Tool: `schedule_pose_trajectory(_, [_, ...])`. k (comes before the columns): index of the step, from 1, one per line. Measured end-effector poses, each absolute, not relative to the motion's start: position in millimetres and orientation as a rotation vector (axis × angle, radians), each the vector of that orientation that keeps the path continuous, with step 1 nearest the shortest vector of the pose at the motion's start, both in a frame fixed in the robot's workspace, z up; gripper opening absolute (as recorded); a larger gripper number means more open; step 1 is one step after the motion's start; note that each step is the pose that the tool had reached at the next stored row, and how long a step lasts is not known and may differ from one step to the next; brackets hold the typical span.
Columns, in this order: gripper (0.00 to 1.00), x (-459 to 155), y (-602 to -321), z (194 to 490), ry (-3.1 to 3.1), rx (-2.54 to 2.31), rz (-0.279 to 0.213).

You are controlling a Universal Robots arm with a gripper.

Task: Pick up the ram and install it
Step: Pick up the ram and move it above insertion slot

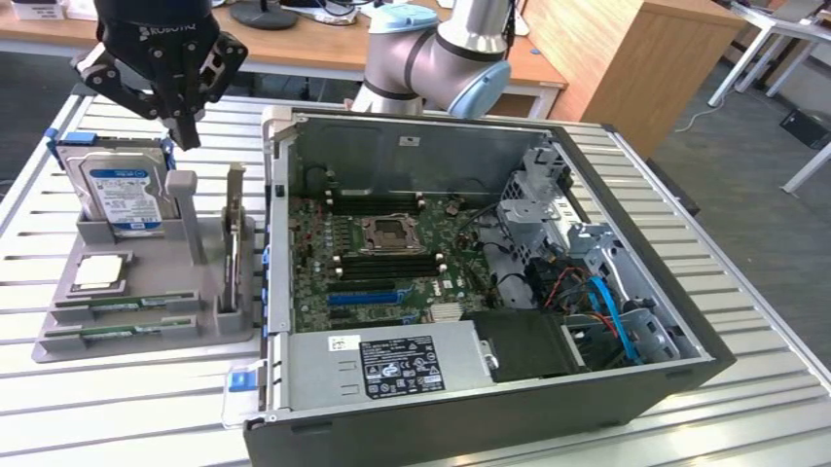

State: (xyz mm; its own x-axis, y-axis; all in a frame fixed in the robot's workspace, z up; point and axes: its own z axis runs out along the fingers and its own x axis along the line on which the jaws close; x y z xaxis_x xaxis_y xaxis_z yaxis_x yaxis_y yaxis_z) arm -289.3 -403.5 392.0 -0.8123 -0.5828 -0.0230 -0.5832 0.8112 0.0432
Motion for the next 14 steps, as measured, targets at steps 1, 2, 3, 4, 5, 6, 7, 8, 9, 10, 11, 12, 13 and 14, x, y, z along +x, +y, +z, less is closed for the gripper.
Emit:
schedule_pose_trajectory(1, [0.11,-289.3,-403.5,392.0,2.973,-0.987,0.076])
schedule_pose_trajectory(2, [0.11,-289.3,-403.5,392.0,2.964,-1.013,0.076])
schedule_pose_trajectory(3, [0.11,-289.3,-403.5,392.0,2.956,-1.040,0.076])
schedule_pose_trajectory(4, [0.11,-289.3,-403.5,392.0,2.946,-1.069,0.076])
schedule_pose_trajectory(5, [0.11,-289.3,-403.5,392.0,2.936,-1.096,0.076])
schedule_pose_trajectory(6, [0.11,-289.3,-403.5,392.0,2.927,-1.122,0.076])
schedule_pose_trajectory(7, [0.11,-289.3,-403.5,392.0,2.917,-1.148,0.076])
schedule_pose_trajectory(8, [0.11,-289.3,-403.5,392.0,2.907,-1.175,0.076])
schedule_pose_trajectory(9, [0.11,-289.3,-403.5,392.0,2.897,-1.202,0.076])
schedule_pose_trajectory(10, [0.11,-289.3,-403.5,392.0,2.886,-1.228,0.077])
schedule_pose_trajectory(11, [0.11,-289.3,-403.5,392.0,2.875,-1.255,0.077])
schedule_pose_trajectory(12, [0.11,-289.3,-403.5,392.0,2.863,-1.282,0.077])
schedule_pose_trajectory(13, [0.11,-289.3,-403.5,392.0,2.852,-1.308,0.077])
schedule_pose_trajectory(14, [0.11,-289.3,-403.5,392.0,2.841,-1.334,0.077])
